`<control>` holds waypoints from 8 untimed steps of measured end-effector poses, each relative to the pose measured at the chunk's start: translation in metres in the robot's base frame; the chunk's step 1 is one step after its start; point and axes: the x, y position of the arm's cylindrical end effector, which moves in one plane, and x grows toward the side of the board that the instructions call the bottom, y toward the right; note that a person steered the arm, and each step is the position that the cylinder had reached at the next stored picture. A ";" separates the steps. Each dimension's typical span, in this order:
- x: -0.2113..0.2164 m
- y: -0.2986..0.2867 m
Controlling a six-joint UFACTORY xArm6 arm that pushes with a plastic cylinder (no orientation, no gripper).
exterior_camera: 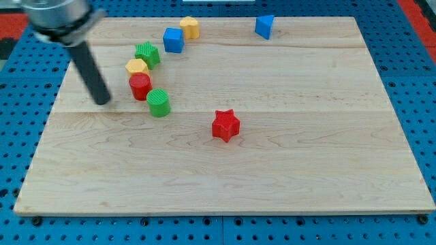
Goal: Separate the circles
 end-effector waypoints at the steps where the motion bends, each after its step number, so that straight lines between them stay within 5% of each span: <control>1: 0.008 0.067; 2: 0.026 0.083; 3: 0.025 0.026; 4: -0.010 0.021; 7: -0.061 0.167; 8: -0.073 0.098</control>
